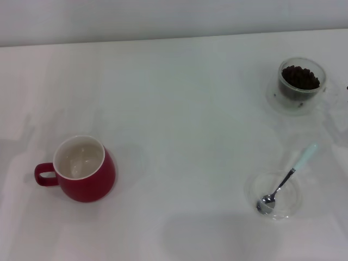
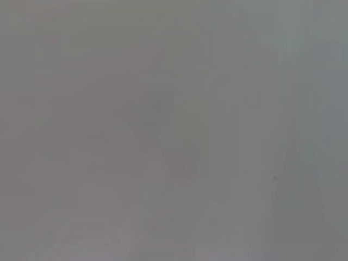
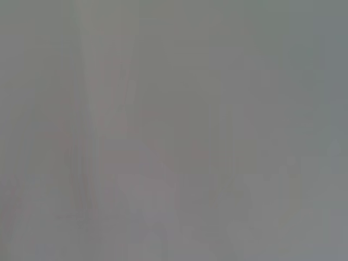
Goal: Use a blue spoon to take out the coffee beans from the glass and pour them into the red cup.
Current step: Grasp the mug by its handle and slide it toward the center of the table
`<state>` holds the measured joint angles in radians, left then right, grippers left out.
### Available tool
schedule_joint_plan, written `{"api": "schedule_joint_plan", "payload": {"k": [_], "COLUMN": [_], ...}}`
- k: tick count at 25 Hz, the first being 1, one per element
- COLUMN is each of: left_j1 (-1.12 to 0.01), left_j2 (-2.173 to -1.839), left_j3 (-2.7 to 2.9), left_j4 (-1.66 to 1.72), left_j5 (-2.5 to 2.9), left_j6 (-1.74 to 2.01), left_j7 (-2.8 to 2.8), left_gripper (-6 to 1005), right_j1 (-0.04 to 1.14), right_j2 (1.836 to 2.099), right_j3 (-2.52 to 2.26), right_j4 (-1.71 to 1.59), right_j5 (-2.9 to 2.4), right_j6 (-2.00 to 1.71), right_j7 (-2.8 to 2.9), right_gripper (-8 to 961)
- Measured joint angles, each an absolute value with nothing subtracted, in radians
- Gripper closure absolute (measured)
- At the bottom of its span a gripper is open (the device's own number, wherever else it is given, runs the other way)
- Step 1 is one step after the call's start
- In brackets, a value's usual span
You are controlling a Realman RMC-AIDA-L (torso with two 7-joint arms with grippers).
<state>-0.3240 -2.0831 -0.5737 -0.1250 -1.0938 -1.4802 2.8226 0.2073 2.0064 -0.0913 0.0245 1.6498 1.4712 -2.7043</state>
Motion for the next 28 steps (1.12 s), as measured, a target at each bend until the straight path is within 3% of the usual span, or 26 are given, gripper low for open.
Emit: {"api": "schedule_joint_plan", "payload": {"k": [18,28], "left_j1": [-0.308,-0.171], "left_j2": [-2.084,-2.085], "left_j3": [-0.574,-0.563], "left_j4": [-0.127,-0.124], "left_j5": [-1.094,-1.058], "left_j6": [-1.490,-1.517], "left_j7": [2.823,2.823], "left_gripper": [131,137], "right_j1": [0.209,0.211], "right_j2": [2.006,2.006], "right_j3": [-0.090,-0.090], "right_j4": [0.023,0.015], "right_j5": [1.652,1.652], "right_j6": [1.468,1.446], "right_j7": [-2.704,-2.705], "right_gripper": [186,187]}}
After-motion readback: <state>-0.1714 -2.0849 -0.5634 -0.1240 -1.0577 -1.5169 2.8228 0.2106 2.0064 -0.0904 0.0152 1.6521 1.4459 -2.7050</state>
